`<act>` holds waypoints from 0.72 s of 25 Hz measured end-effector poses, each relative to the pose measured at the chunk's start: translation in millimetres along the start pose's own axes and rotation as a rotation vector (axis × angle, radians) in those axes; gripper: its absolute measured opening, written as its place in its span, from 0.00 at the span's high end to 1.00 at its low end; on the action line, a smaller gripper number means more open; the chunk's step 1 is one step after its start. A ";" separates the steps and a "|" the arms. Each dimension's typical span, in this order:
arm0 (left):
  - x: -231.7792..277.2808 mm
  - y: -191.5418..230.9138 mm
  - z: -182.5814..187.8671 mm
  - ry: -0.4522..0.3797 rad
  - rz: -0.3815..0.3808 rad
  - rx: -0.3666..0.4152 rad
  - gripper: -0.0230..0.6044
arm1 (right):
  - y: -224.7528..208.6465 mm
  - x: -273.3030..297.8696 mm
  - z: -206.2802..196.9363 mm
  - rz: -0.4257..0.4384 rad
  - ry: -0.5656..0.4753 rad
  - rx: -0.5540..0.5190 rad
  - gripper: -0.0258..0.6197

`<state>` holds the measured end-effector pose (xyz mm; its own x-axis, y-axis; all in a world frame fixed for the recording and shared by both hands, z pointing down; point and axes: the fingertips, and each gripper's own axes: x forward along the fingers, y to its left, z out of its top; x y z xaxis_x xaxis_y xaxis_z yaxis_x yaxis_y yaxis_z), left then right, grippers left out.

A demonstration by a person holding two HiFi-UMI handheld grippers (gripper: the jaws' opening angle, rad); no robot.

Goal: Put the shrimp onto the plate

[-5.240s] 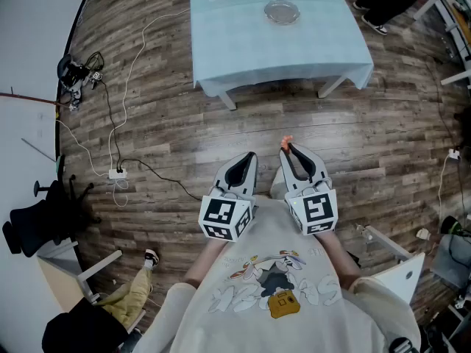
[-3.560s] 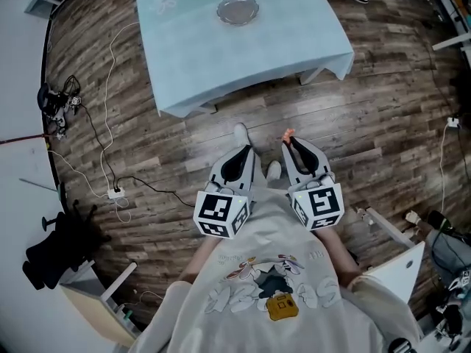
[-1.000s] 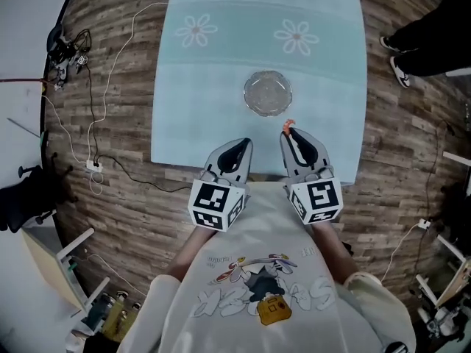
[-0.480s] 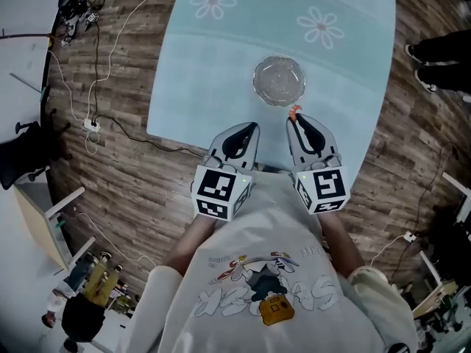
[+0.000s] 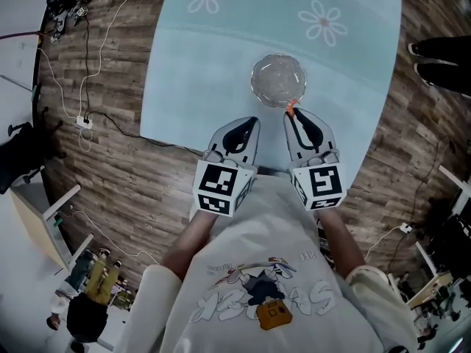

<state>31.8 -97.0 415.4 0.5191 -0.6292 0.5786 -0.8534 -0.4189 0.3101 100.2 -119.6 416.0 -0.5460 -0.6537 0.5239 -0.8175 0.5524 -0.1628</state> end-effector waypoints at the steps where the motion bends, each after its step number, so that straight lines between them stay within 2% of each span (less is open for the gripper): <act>1: 2.3 2.1 -1.3 0.005 0.001 -0.005 0.95 | -1.8 2.5 -0.6 -0.001 0.006 0.000 0.84; 18: 39.3 21.9 -22.5 0.072 -0.008 -0.003 0.95 | -25.4 48.5 -33.7 0.009 0.090 0.016 0.84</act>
<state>32.4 -116.3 462.0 0.5215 -0.5769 0.6287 -0.8493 -0.4218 0.3174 100.7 -148.0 473.7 -0.5353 -0.5994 0.5951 -0.8158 0.5494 -0.1805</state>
